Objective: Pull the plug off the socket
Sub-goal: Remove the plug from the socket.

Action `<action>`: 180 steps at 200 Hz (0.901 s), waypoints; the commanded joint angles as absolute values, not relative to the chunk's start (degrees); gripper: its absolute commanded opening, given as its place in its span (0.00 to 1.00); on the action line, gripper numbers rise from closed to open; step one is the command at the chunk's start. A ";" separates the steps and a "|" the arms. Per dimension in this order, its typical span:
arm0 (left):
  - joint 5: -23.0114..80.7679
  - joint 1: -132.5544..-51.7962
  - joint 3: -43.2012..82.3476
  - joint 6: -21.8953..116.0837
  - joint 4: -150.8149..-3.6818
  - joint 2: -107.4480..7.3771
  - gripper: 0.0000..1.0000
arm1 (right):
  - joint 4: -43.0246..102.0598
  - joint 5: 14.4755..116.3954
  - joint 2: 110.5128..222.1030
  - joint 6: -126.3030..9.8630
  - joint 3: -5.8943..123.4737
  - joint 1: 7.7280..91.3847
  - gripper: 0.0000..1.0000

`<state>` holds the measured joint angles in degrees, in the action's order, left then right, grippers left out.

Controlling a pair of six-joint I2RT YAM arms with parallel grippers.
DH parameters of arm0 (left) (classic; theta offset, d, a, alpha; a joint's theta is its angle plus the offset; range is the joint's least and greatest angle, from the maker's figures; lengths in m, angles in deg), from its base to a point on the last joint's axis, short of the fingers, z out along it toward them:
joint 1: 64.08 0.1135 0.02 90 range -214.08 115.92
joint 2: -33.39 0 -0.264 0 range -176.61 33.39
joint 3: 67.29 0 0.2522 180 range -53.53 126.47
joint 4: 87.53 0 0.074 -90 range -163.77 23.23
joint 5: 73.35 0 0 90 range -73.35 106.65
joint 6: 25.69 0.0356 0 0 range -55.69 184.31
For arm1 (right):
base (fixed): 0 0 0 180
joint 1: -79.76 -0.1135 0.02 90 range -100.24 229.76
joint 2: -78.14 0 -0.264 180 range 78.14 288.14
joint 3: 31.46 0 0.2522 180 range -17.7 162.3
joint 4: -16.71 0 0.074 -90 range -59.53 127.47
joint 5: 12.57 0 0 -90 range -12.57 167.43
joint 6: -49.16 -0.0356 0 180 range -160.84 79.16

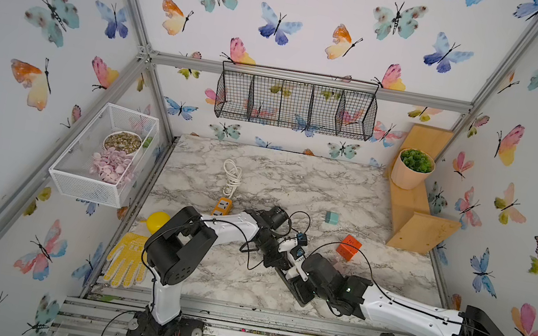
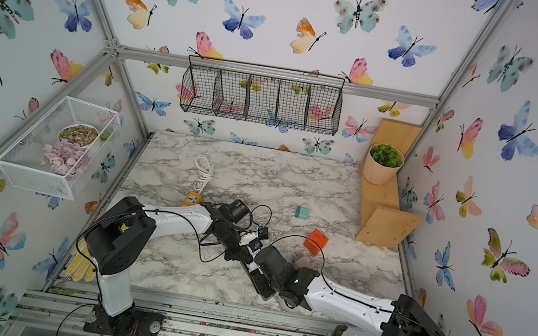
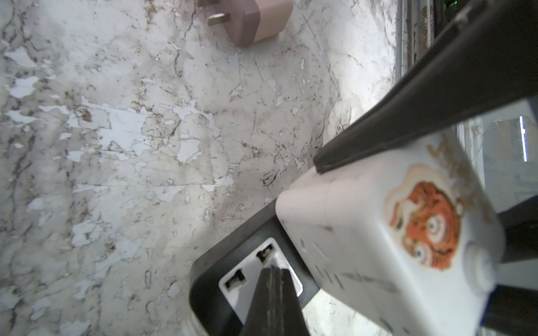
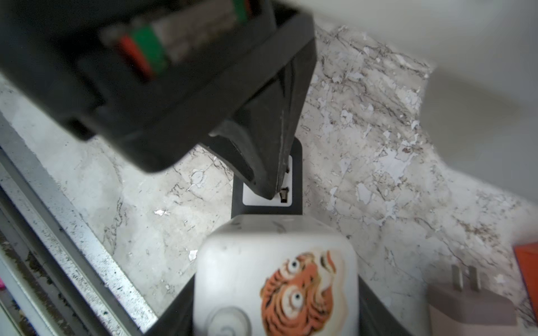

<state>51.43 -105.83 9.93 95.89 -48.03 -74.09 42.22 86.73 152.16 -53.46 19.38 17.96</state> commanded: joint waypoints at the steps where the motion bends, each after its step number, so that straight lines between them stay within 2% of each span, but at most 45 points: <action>1: 23.75 -105.11 3.77 95.95 -39.98 -85.35 0.00 | 29.88 83.68 153.92 -53.25 27.76 17.44 0.01; 60: 23.55 -105.12 2.83 95.65 -40.64 -85.18 0.00 | 31.34 83.07 159.15 -51.58 33.72 17.45 0.01; 140: 23.28 -105.11 2.64 95.60 -41.18 -85.26 0.00 | 30.19 82.18 144.19 -55.44 23.02 17.49 0.01; 180: 23.18 -105.12 2.61 95.43 -41.33 -85.36 0.00 | 31.05 81.19 150.36 -54.94 27.09 17.51 0.01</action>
